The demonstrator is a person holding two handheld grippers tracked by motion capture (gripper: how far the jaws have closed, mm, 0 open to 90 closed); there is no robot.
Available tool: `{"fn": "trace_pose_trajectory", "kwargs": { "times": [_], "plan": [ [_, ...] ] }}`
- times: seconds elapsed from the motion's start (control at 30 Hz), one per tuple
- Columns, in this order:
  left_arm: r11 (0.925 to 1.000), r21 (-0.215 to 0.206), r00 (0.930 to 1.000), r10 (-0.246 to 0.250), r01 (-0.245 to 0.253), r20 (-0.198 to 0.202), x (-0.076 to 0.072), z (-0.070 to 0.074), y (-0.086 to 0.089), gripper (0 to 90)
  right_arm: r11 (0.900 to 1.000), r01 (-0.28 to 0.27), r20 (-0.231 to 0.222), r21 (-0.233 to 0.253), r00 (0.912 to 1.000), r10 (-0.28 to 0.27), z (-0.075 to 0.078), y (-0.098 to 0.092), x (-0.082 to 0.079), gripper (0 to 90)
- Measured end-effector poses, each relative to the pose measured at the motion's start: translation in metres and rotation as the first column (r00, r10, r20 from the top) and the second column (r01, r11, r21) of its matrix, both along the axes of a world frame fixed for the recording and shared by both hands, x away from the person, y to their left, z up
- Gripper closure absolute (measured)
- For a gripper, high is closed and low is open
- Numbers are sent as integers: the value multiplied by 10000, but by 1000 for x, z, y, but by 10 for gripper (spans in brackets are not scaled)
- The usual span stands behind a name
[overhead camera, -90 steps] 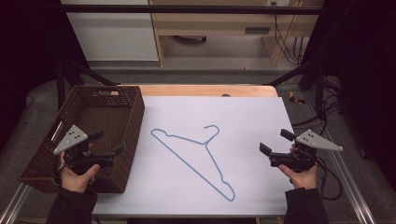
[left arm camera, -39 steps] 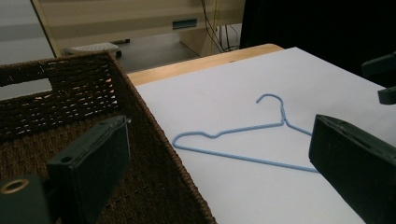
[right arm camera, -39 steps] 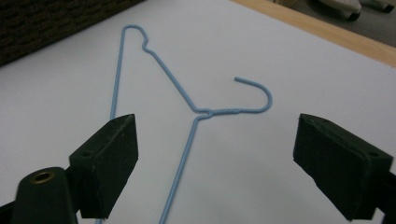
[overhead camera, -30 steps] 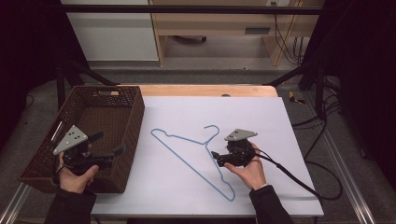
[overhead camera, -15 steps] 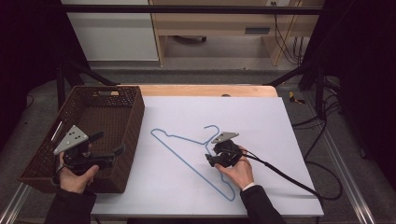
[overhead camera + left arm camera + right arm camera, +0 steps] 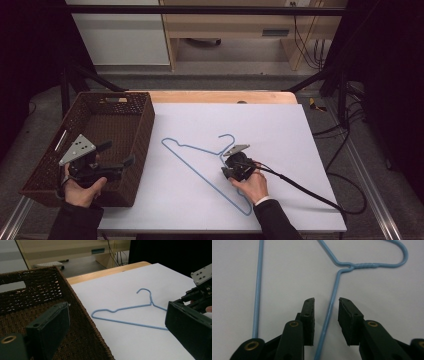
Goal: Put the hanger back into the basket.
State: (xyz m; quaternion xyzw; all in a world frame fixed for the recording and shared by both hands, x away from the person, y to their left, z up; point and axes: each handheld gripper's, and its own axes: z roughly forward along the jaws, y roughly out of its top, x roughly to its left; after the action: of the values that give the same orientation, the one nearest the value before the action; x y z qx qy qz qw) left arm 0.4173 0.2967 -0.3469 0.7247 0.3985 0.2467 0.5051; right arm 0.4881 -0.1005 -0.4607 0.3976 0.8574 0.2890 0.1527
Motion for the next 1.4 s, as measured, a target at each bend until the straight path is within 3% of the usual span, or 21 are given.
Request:
{"fn": "trace_pose_trajectory", "kwargs": {
  "times": [0.47, 0.9, 1.17, 1.4],
  "plan": [
    [10000, 16, 10000, -16, 16, -46, 0, 0, -1, 54, 9996, 250, -461, -98, 9986, -255, -5, 1, 1, 797],
    [9999, 63, 10000, -78, 79, -52, 0, 0, -4, 55, 9942, 1051, -903, 222, 9906, -1027, -3, 1, 2, 862],
    [9999, 104, 9999, -127, 127, -33, -1, 1, -6, 57, 9933, 1106, -716, 342, 9916, -1079, -3, -3, 3, 872],
    [9996, 133, 9997, -249, 249, 61, -4, 3, -11, 58, 9929, 1070, -698, 529, 9922, -1032, 5, -9, -1, 874]
  ]
}}
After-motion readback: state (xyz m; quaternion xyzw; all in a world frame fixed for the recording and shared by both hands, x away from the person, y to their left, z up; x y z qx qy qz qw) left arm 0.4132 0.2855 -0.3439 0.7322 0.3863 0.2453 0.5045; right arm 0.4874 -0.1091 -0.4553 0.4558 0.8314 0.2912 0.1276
